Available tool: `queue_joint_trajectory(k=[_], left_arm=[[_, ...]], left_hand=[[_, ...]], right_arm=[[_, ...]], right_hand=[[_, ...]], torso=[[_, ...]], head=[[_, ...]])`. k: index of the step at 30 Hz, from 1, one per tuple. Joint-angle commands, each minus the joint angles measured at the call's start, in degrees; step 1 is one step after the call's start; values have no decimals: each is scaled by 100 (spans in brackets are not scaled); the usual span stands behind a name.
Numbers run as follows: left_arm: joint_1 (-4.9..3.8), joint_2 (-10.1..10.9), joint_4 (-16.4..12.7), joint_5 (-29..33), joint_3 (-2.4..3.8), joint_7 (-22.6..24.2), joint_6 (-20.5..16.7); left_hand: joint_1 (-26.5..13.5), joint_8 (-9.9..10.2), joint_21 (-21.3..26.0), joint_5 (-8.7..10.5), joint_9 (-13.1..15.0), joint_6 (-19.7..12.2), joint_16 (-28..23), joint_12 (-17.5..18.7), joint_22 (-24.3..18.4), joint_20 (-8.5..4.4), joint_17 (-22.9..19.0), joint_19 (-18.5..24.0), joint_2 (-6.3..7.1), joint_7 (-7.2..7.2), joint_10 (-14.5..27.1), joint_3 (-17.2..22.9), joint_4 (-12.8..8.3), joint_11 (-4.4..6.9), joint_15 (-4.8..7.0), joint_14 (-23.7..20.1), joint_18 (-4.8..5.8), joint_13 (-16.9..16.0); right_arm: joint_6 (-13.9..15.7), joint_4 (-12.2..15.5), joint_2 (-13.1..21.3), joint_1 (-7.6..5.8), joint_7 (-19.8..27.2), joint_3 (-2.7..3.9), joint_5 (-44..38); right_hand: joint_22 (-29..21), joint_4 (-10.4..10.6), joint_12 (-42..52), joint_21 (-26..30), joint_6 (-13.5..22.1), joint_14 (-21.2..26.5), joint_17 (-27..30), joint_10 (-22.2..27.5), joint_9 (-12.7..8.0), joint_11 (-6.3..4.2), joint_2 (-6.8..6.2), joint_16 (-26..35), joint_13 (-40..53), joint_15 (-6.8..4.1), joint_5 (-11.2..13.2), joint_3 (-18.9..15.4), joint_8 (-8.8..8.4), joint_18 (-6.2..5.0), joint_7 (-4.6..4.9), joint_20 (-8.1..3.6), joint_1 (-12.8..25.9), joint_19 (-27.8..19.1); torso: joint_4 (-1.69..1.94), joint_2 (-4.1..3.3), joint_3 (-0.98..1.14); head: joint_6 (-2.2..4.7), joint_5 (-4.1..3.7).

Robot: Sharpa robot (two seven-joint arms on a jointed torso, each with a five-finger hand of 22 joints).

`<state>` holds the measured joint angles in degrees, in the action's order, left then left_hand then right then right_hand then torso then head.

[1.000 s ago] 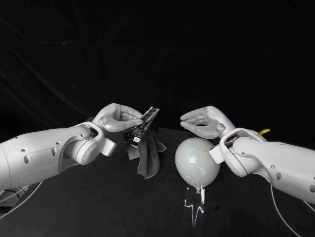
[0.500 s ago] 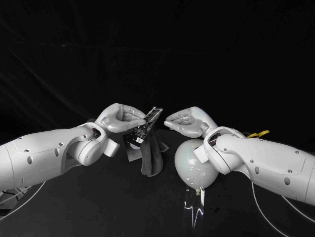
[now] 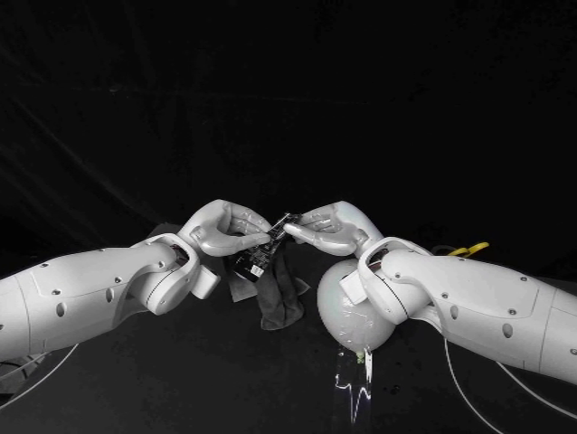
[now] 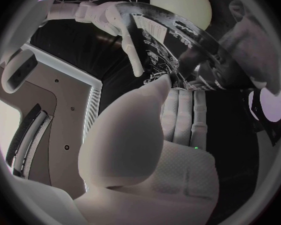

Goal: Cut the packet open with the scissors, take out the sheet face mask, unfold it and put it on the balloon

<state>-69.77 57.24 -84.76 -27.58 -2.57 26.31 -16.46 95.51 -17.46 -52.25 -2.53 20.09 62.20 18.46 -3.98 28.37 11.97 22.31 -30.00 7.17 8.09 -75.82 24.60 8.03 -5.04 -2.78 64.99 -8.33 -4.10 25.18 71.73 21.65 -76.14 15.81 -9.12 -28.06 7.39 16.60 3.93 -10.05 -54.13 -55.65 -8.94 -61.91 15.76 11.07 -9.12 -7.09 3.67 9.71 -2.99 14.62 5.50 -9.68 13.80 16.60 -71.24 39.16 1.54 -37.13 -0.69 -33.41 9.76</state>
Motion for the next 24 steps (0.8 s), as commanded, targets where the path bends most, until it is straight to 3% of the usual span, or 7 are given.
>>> queue_joint_trajectory(k=[1, 9, 13, 17, 20, 23, 24], left_arm=[[12, -53, 36, -339, 3, 173, -303], [41, -110, 73, -406, 0, 220, -541], [45, -112, 83, -372, -1, 233, -605], [47, -117, 81, -331, -1, 246, -635], [48, -119, 63, -314, -1, 252, -643], [48, -117, 47, -305, -1, 260, -647], [48, -116, 44, -301, -1, 263, -645]], left_hand=[[4, -29, -31, -20, -10, -16, 26, -19, 8, 5, 5, 37, -60, 28, 0, 11, -47, 20, 20, -34, 75, -9], [-2, -32, -50, -20, -7, -15, 34, -22, 18, 5, 16, 34, -62, 27, -1, 18, -65, 20, 21, -37, 67, -10], [-7, -33, -58, -20, -6, -14, 38, -24, 23, 5, 20, 32, -63, 27, -3, 21, -69, 21, 22, -36, 64, -11], [-17, -36, -70, -20, -3, -12, 46, -27, 29, 7, 28, 30, -63, 26, -6, 25, -78, 22, 23, -35, 59, -13], [-17, -36, -70, -20, -3, -12, 46, -27, 29, 7, 28, 30, -63, 26, -6, 25, -78, 22, 23, -35, 59, -13], [-21, -37, -76, -19, -2, -10, 49, -29, 32, 7, 33, 30, -63, 25, -8, 27, -82, 23, 24, -34, 57, -13], [-21, -37, -76, -19, -2, -10, 49, -29, 32, 7, 33, 30, -63, 25, -8, 27, -82, 23, 24, -34, 57, -13]], right_arm=[[-248, -66, -29, 3, 128, 7, 257], [-425, -100, -49, 12, -5, 7, 184], [-463, -89, -31, 14, -78, 7, 129], [-472, -72, -25, 17, -157, 7, 51], [-462, -52, -28, 20, -248, 7, -67], [-429, -37, -27, 25, -328, 7, -175], [-415, -36, -26, 26, -339, 7, -191]], right_hand=[[-10, 0, 16, 32, 61, 47, -11, 40, -10, -4, 28, 28, 9, 2, 24, -63, -41, -56, 49, -3, 56, -29], [-31, 7, 8, 41, 120, 115, -24, 99, -20, 18, 90, 33, 8, 20, 27, -393, -64, -49, 74, 0, 236, -18], [-43, -5, 24, 45, 122, 132, -37, 106, -18, 20, 172, 21, 13, 22, 26, -558, -56, -47, 75, -1, 304, -11], [-35, -143, 88, -2, 43, 39, -85, 1, 6, -24, 324, -67, 26, -21, 30, -560, 8, -72, 20, -11, -113, 82], [-5, -445, 222, -91, -129, -167, -157, -258, 51, -180, 578, -230, 66, -124, 11, -288, 133, -103, -131, -47, -747, 242], [11, -504, 266, -136, -208, -254, -188, -360, 69, -232, 633, -295, 76, -165, 20, -198, 188, -108, -185, -75, -879, 320], [29, -568, 312, -178, -291, -353, -218, -465, 90, -295, 688, -357, 90, -216, 19, -102, 243, -115, -249, -102, -1008, 394]], torso=[[-8, 19, -4], [-2, -2, 6], [-9, -2, 0], [-7, -1, -2], [-2, 0, 1], [-2, 1, -1], [-2, 1, -1]], head=[[0, -6], [3, 6], [-5, -4], [-13, -3], [-19, -5], [-23, -7], [-23, -7]])
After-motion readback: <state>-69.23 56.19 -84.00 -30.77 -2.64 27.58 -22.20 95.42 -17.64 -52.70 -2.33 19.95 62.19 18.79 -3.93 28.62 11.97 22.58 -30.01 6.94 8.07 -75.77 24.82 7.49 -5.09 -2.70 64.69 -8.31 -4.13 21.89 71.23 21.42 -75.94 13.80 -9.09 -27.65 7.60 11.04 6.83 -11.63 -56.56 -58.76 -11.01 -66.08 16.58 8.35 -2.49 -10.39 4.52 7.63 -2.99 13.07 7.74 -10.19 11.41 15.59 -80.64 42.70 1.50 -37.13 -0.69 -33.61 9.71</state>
